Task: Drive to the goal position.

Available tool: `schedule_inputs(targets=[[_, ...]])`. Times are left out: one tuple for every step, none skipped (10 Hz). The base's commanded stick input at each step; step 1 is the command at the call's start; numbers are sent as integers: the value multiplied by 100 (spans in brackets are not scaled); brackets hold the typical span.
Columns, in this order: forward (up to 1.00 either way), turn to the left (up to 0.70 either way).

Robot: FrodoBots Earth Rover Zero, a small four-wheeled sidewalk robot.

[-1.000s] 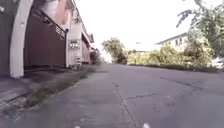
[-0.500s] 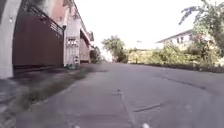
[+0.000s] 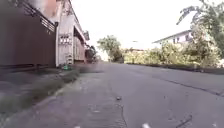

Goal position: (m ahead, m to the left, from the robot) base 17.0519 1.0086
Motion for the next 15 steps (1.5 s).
schedule_inputs(targets=[[100, 0], [100, 0], [100, 0], [100, 0], [100, 0], [100, 0], [100, 0], [100, 0], [100, 0], [100, 0], [100, 0], [100, 0], [100, 0], [100, 0], [100, 0]])
